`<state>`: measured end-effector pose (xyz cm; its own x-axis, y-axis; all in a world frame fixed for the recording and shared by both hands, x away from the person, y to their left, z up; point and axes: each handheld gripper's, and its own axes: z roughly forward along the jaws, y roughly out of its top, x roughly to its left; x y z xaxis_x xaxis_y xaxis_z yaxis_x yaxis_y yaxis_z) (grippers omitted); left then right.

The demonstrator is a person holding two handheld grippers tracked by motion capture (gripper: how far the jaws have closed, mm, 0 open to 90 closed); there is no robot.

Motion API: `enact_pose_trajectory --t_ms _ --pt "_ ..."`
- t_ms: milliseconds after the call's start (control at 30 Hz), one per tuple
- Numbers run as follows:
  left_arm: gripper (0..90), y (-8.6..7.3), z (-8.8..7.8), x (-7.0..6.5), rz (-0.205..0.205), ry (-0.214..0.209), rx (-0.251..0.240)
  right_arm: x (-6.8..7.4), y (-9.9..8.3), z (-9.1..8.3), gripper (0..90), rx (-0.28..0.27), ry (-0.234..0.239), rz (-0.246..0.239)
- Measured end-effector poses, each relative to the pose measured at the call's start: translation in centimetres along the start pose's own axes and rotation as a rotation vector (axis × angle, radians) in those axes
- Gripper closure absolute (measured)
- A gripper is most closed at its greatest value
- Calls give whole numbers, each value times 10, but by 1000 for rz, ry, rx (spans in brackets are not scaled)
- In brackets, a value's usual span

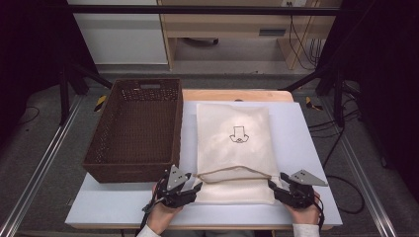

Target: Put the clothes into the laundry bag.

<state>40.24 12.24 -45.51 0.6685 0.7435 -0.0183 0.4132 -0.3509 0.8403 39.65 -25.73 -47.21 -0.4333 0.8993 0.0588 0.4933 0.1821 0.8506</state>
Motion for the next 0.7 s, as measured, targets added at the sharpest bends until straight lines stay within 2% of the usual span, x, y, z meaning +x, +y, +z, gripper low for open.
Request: enact_pose_trajectory --t_ms 100,200,233,267,300,500,700 --pt "338 5 -8 0 -4 -28 -23 0 11 -9 294 -78 -4 -8" --pt "310 7 -10 0 -1 -32 -23 -2 16 -12 268 -105 -17 2" --pt "291 7 -11 1 4 -39 -23 -6 19 -14 238 -125 -39 18" --pt "281 7 -11 1 4 -39 -23 -6 19 -14 238 -125 -39 18" --pt "272 7 -12 2 1 -50 -19 -11 20 -16 231 -133 -71 33" --pt "231 2 -14 6 15 -45 -2 -23 18 -22 240 -137 -96 66" --pt "215 -6 -18 14 11 -34 15 -29 13 -24 228 -119 -112 66"
